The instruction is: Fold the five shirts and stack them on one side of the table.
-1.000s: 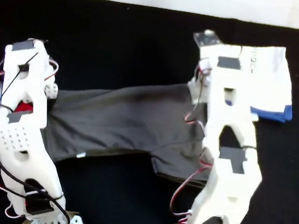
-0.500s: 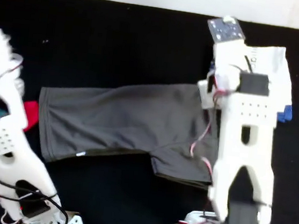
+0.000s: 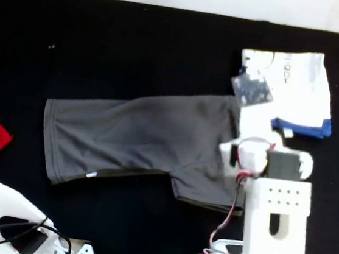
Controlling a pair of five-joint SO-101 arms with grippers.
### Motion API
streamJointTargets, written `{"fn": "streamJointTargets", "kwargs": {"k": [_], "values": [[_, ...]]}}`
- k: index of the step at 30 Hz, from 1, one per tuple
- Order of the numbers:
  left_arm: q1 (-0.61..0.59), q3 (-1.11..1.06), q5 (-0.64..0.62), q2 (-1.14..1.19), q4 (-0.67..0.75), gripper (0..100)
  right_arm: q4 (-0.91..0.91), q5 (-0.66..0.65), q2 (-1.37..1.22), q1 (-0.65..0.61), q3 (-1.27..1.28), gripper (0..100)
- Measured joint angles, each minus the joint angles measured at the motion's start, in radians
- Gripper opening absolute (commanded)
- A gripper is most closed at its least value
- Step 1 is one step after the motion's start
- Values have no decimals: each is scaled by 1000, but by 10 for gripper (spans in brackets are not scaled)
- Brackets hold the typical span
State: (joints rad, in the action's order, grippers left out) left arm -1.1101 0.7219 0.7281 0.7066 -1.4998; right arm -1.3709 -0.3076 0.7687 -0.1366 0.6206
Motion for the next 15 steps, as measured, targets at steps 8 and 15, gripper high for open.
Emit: {"fn": "streamJointTargets", "kwargs": {"k": [8,15], "values": [[75,206,-43,-11,-250,9,161,-17,81,0,301,122],[173,-78,-54,-321,-261,9,261,-121,81,0,457,122]]}}
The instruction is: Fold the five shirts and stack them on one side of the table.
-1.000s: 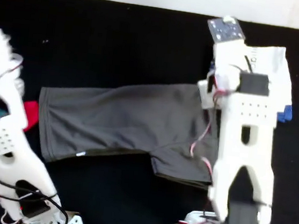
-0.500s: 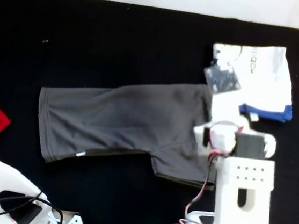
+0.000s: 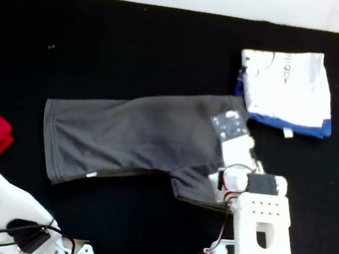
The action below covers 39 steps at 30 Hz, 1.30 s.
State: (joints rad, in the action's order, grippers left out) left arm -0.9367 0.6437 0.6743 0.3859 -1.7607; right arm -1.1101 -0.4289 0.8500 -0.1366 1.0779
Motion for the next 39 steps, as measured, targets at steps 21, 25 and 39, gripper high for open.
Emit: {"fn": "streamJointTargets", "kwargs": {"k": [21,25,39], "values": [[744,-1320,-342,-743,390,9,3,-6,6,0,9,120],[824,-1375,-365,-743,411,9,3,-6,6,0,9,120],[589,-1587,-199,-658,772,9,34,-6,6,-21,9,120]]}}
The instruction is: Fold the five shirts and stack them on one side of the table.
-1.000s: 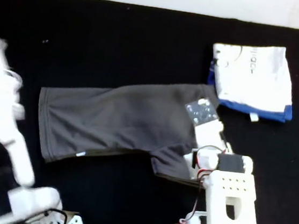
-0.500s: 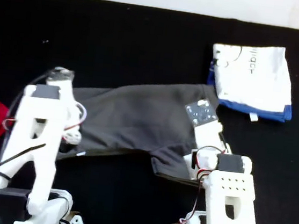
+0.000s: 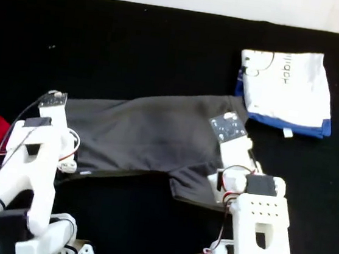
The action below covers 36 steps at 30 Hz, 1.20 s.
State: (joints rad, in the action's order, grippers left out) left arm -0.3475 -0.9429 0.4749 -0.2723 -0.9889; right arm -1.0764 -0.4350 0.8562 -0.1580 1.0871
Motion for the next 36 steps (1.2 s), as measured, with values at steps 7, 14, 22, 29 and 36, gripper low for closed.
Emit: {"fn": "streamJointTargets", "kwargs": {"k": [7,14,22,29,36], "values": [[-120,173,37,207,-54,9,61,0,0,-12,0,120],[-166,316,74,261,-213,9,63,0,0,-17,2,120],[-95,348,74,196,-354,9,-21,-3,0,-17,9,120],[-6,348,69,-130,-433,9,115,-58,0,-17,160,120],[17,204,-95,-166,-209,9,227,-101,0,71,209,120]]}}
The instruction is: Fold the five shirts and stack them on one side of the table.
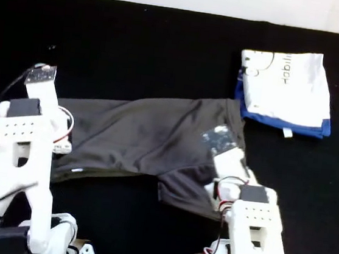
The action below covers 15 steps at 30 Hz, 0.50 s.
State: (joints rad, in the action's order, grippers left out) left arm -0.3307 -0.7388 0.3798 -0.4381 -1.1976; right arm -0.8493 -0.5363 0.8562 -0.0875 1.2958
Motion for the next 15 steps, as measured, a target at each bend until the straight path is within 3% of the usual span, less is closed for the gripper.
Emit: {"fn": "streamJointTargets", "kwargs": {"k": [4,9,15], "values": [[0,-71,-55,69,169,9,51,-52,0,71,0,120],[0,-74,-109,143,253,9,0,-48,2,86,-78,120],[0,-80,-181,264,345,10,-212,160,3,-81,-322,120]]}}
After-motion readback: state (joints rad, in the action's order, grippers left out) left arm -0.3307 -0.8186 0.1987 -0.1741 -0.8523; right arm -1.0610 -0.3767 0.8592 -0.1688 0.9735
